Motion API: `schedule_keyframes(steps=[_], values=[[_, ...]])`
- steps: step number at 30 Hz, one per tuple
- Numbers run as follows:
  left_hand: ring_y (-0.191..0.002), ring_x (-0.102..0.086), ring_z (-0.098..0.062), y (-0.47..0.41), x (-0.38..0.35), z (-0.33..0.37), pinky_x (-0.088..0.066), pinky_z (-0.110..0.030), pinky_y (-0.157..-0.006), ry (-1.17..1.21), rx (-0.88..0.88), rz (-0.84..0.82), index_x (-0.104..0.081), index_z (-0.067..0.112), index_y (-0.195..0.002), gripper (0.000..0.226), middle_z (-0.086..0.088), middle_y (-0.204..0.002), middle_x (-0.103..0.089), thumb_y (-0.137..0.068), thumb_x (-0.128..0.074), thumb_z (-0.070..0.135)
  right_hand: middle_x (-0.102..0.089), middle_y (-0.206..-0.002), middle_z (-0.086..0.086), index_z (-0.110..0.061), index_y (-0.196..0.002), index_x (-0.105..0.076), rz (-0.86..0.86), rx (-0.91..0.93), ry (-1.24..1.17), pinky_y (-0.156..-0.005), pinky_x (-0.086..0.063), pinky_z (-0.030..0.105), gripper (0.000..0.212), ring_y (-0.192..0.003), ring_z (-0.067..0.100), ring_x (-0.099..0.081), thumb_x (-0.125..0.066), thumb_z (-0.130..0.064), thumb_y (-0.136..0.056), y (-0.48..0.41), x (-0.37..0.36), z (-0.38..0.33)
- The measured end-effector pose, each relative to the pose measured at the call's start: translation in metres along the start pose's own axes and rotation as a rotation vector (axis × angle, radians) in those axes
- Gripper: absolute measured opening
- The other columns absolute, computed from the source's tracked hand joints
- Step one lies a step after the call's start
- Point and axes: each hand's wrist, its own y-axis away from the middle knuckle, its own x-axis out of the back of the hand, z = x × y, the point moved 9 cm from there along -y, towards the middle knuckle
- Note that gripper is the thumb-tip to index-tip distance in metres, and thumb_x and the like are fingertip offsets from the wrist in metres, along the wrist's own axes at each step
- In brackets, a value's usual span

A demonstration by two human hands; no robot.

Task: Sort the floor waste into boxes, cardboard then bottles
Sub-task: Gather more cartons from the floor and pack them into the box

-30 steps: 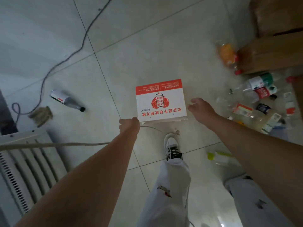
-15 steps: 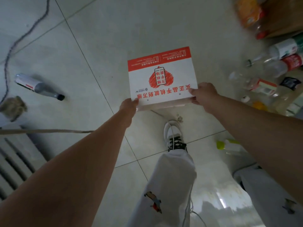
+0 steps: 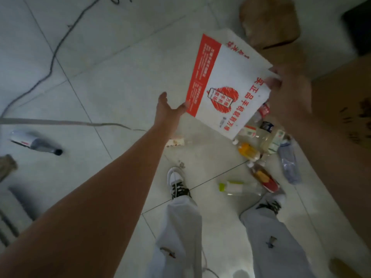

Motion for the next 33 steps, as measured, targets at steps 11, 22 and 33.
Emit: schedule_keyframes(steps=[11, 22, 33], values=[[-0.089, -0.073, -0.027, 0.160, -0.144, 0.120, -0.060, -0.040, -0.073, 0.330, -0.038, -0.661, -0.061, 0.020, -0.117, 0.033, -0.007, -0.102, -0.074, -0.085, -0.065, 0.023, -0.062, -0.081, -0.004, -0.026, -0.112, -0.057, -0.190, -0.173, -0.305, -0.050, -0.040, 0.004, 0.014, -0.069, 0.013, -0.059, -0.054, -0.021, -0.099, 0.052, 0.175, 0.108], [-0.078, -0.073, -0.023, 0.260, -0.298, 0.277, -0.062, -0.038, -0.070, 0.517, -0.124, -0.546, -0.065, 0.013, -0.115, 0.030, -0.006, -0.093, -0.076, -0.097, -0.046, 0.029, -0.066, -0.123, -0.002, -0.035, -0.141, -0.027, -0.086, -0.386, -0.788, -0.082, -0.059, 0.047, 0.097, -0.097, 0.021, -0.072, -0.085, -0.051, -0.064, 0.104, 0.335, 0.219], [-0.107, -0.064, -0.011, 0.316, -0.413, 0.356, -0.046, -0.033, -0.089, 0.077, -0.262, -0.533, -0.061, 0.024, -0.118, 0.046, 0.005, -0.118, -0.069, -0.089, -0.050, 0.058, -0.073, -0.090, 0.005, -0.008, -0.096, -0.069, 0.591, -0.811, -1.215, -0.066, -0.057, 0.035, 0.006, -0.075, 0.021, -0.070, -0.065, -0.012, -0.092, 0.148, 0.413, 0.402]])
